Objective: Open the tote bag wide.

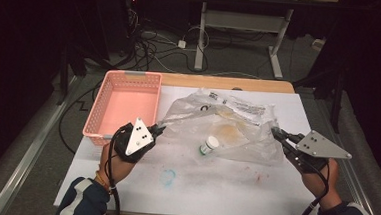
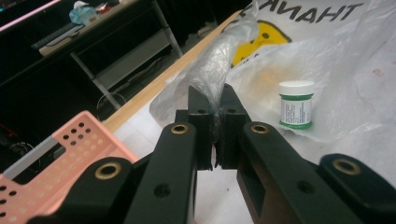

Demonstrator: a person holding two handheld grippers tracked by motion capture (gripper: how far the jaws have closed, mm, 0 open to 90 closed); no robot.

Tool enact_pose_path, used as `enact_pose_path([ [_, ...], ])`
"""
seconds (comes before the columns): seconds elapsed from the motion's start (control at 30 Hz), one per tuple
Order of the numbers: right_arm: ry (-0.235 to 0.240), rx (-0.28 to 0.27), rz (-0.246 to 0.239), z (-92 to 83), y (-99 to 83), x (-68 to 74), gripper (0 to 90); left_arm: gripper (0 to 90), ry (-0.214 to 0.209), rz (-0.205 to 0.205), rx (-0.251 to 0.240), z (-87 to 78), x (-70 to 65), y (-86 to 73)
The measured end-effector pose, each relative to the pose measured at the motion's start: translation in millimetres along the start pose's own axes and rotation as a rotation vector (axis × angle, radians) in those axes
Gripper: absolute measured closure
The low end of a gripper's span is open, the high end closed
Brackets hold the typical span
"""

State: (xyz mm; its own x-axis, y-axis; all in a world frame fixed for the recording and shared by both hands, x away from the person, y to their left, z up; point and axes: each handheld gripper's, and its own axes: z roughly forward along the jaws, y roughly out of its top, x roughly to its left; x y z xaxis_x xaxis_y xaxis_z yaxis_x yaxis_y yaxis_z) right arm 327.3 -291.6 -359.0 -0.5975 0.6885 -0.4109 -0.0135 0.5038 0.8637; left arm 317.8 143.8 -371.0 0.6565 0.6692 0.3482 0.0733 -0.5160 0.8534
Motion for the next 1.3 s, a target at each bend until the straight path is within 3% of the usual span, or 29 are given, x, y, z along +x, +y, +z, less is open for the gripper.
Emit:
enact_pose_path([
  [0.47, -0.01, -0.003, 0.004, 14.9, 4.3, -2.3, 89.0, 84.8, -0.025, 0.007, -0.04, 17.5, -6.2, 14.0],
  [0.77, -0.012, -0.014, 0.014, 22.8, 6.0, -4.0, 89.0, 84.6, -0.046, -0.014, -0.063, 33.5, -7.2, 17.7],
  [1.3, 0.002, -0.024, 0.022, 30.5, 9.0, -8.2, 88.9, 84.5, -0.048, -0.023, -0.083, 38.8, -2.4, 20.4],
])
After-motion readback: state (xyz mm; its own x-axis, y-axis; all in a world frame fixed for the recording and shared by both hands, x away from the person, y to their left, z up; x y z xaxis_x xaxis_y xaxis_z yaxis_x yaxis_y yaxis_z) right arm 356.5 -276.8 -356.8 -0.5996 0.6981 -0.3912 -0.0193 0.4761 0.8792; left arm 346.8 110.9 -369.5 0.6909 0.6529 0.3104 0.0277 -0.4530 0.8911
